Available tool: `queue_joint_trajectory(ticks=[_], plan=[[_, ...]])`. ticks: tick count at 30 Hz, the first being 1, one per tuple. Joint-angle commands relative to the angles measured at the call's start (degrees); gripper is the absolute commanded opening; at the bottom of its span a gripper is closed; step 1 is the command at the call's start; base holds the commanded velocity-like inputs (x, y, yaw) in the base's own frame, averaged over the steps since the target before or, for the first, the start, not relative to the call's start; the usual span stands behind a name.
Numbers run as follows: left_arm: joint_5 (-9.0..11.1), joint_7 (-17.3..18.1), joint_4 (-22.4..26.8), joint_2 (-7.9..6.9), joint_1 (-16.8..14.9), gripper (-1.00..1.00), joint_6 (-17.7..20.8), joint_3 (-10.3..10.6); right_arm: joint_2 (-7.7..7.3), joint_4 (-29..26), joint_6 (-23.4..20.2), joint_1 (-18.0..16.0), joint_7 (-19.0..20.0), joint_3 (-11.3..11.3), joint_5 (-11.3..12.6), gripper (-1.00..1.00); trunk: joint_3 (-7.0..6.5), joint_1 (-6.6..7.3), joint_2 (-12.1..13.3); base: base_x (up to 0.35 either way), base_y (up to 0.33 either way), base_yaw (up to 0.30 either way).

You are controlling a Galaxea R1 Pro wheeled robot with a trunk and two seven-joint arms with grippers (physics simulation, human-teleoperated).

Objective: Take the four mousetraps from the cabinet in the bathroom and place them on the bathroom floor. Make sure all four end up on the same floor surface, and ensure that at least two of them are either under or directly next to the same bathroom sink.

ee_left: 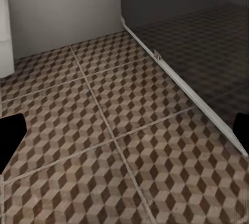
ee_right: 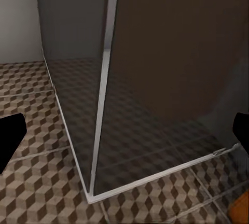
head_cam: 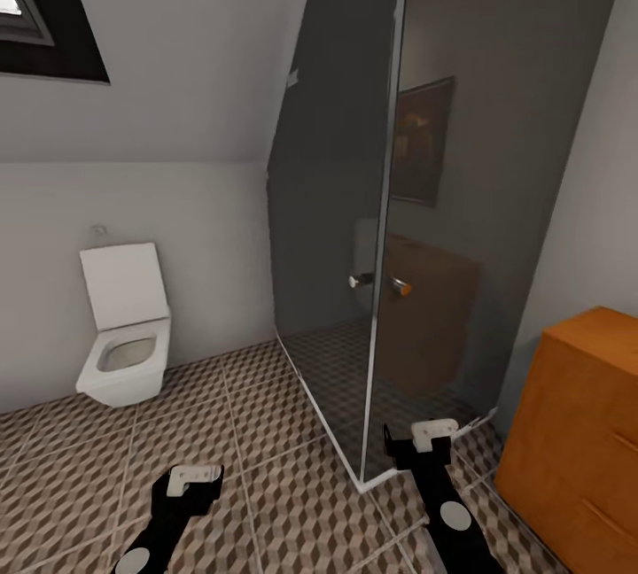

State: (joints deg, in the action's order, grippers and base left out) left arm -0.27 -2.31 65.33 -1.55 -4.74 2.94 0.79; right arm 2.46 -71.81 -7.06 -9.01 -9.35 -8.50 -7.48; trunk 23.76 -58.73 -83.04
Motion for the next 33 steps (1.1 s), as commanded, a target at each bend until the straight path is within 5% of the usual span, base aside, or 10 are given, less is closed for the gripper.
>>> queue_joint_trajectory(ticks=[1,33], plan=[[-0.01,-0.24,0.06,-0.02,-0.01,1.00,0.31,0.09,0.00,-0.07,-0.50,-0.05,-0.31,-0.11,-0.60,1.00,0.07,0.00,-0.04,0.000,0.000,-0.246],[-0.06,-0.24,-0.35,0.98,-0.01,1.00,0.40,0.09,0.00,-0.08,-0.50,-0.05,-0.31,-0.11,-0.60,1.00,0.07,0.00,-0.04,0.000,0.000,-0.242]])
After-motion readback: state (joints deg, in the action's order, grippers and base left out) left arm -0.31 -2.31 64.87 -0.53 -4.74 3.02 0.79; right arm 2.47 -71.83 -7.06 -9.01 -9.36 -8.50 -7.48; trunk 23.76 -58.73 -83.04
